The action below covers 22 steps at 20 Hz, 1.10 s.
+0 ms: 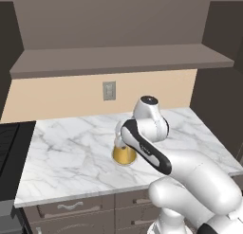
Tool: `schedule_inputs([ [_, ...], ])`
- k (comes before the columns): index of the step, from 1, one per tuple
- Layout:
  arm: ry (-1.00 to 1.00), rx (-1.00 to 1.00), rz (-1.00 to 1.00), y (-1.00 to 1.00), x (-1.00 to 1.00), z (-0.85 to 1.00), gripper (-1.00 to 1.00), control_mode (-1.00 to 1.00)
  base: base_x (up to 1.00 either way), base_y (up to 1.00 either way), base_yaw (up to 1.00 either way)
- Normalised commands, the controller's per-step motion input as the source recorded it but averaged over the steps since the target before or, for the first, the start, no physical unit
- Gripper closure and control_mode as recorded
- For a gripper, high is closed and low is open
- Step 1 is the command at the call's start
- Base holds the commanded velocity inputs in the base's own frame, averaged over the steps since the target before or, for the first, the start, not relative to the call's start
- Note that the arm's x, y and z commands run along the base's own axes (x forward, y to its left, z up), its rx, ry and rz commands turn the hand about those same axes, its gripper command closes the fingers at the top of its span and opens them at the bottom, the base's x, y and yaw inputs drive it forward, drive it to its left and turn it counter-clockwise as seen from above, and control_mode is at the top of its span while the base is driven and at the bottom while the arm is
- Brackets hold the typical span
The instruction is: There is a tray on the dining counter. Grab the cup, mug, and pitcher and place them on the tray. The pitcher may be placed next to the tray if it cannot fit the tray.
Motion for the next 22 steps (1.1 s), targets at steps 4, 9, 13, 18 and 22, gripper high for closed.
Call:
schedule_inputs([
  [4,0.00,0.01,-0.05,0.06,-0.19,0.00,-1.00,-1.00,0.00,0.00,0.00],
  [9,0.00,0.01,-0.10,0.02,-0.16,0.00,-1.00,-1.00,0.00,0.00,0.00],
  [13,0.00,0.00,-0.11,0.00,0.00,0.00,-1.00,-1.00,0.00,0.00,0.00],
  [18,0.00,0.00,-0.06,0.00,0.02,0.00,-1.00,-1.00,0.00,0.00,0.00],
  [22,0.00,0.00,-0.01,0.01,0.11,0.00,-1.00,-1.00,0.00,0.00,0.00],
])
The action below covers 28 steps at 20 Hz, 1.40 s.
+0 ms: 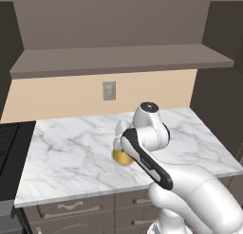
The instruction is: There is a tray on the dining counter. Grab the cup, mug, and pitcher and place them on the tray. The pitcher may be placed next to the tray if it cannot fit the tray.
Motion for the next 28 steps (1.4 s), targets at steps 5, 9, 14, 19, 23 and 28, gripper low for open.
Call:
schedule_inputs([
  [5,0.00,0.00,0.00,0.00,0.25,-0.02,-1.00,-1.00,0.00,0.00,0.00],
  [9,0.00,0.00,0.00,0.00,0.28,-0.10,-1.00,-1.00,0.00,0.00,0.00],
  [14,0.00,0.00,0.00,0.04,0.17,-0.10,-1.00,-1.00,0.00,0.00,0.00],
  [19,0.00,0.00,0.00,0.08,0.10,-0.11,-1.00,-1.00,0.00,0.00,0.00],
  [23,0.00,0.00,0.00,0.03,0.01,-0.01,-1.00,-1.00,0.00,0.00,0.00],
  [28,0.00,0.00,0.00,0.00,0.00,0.00,-1.00,-1.00,0.00,0.00,0.00],
])
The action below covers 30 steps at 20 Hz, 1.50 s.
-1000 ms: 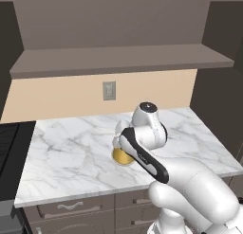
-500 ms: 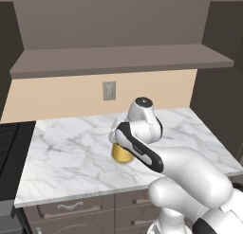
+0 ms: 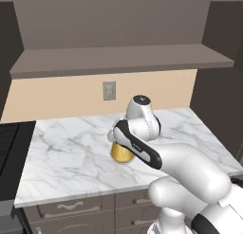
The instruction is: There is a tray on the dining counter. Grab the cup, mug, and pitcher and place them on the tray. The pitcher may be placed next to the tray if it cannot fit the tray.
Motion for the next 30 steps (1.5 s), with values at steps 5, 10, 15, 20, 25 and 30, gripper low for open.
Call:
schedule_inputs([
  [5,0.00,0.00,0.00,0.00,0.00,0.00,1.00,-1.00,0.00,0.00,0.00],
  [10,0.00,0.00,0.00,0.00,0.00,0.00,1.00,-1.00,0.00,0.00,0.00],
  [15,0.00,0.00,0.00,0.00,0.00,0.00,1.00,-1.00,0.00,0.00,0.00],
  [20,0.00,0.00,0.00,0.00,0.00,0.00,1.00,-1.00,0.00,0.00,0.00],
  [25,0.00,0.03,0.00,0.00,-0.03,0.06,1.00,-1.00,0.00,0.00,0.00],
  [30,-0.08,0.00,0.01,0.00,-0.43,0.39,1.00,-1.00,0.00,0.00,0.00],
])
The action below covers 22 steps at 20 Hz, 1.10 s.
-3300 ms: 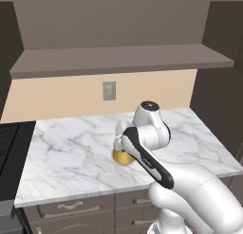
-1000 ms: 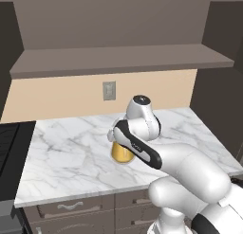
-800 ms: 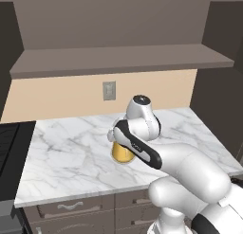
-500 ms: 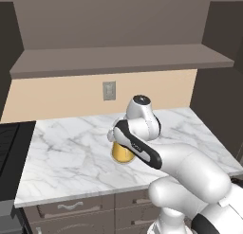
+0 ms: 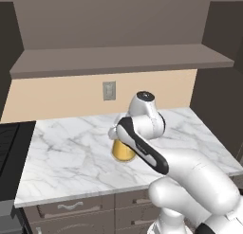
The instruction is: There is a tray on the dining counter. Grab the cup, mug, and pitcher and place them on the tray. The pitcher may be placed next to the tray if it cannot fit the tray.
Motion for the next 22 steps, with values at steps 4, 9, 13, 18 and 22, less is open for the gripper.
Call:
schedule_inputs([
  [4,-0.13,0.00,0.04,0.00,-0.66,0.39,1.00,-1.00,0.00,0.00,0.00],
  [9,-0.07,0.00,0.05,-0.01,-0.69,0.16,1.00,-1.00,0.00,0.00,0.00],
  [13,-0.05,0.03,0.04,-0.08,-0.82,0.24,1.00,-1.00,0.00,0.00,0.00],
  [18,-0.08,0.02,0.00,-0.16,-0.71,0.53,1.00,-1.00,0.00,0.00,0.00],
  [22,-0.03,0.05,0.00,-0.15,-0.59,0.54,1.00,-1.00,0.00,0.00,0.00],
])
